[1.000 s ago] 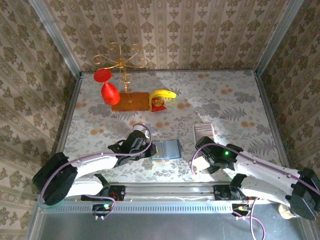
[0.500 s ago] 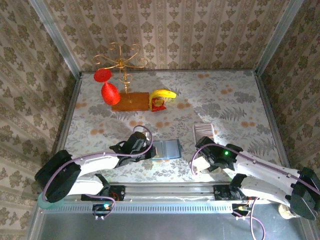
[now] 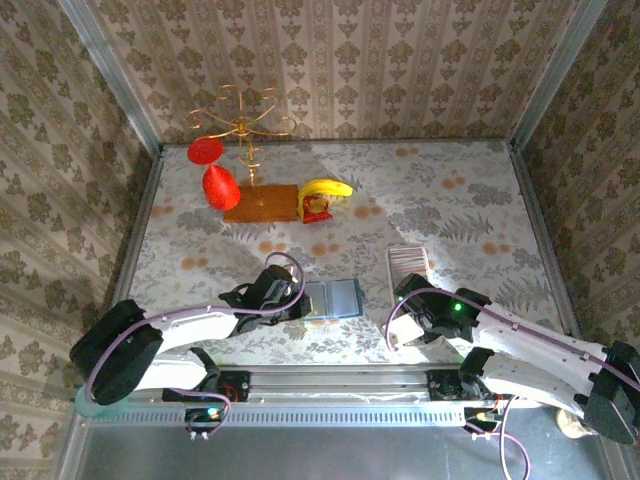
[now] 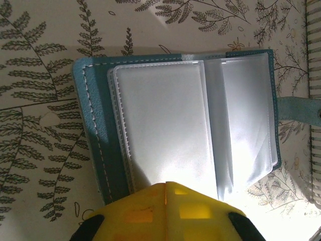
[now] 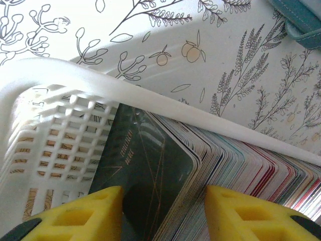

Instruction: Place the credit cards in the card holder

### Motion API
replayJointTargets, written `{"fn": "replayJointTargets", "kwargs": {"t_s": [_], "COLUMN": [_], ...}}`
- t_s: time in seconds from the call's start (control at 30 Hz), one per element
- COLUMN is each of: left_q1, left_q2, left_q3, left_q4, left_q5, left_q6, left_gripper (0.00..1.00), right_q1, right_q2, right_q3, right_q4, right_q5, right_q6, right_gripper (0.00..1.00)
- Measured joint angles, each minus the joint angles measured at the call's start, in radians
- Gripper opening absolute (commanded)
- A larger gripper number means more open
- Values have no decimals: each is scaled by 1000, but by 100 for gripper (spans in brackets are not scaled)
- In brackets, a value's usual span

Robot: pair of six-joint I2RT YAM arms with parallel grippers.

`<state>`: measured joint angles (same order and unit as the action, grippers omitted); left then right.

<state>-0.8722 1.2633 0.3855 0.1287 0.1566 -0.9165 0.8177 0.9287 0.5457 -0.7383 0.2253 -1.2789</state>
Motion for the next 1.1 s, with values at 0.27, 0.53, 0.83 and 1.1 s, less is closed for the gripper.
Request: {"fn": "replayJointTargets", "kwargs": {"t_s": [0.27, 0.53, 0.83, 1.1], "left_q1": [-8, -11, -18, -18], "left_q2": [0, 0, 0, 0], "left_q3": [-9, -9, -13, -13], "left_q4": [0, 0, 0, 0], "left_q5": [-8, -14, -27, -31], "left_q6": [-3, -4, -6, -7], "left_gripper": [6, 5, 3, 3], "right_q1": [0, 0, 0, 0], "right_q2": [-6, -13, -27, -45], "right_q3": [13, 19, 68, 80], "right_q4": [-32, -48, -95, -120], "right_q5": [-8, -13, -18, -23], "right_q6": [14, 19, 49, 70], "right_gripper": [32, 26, 19, 13]}}
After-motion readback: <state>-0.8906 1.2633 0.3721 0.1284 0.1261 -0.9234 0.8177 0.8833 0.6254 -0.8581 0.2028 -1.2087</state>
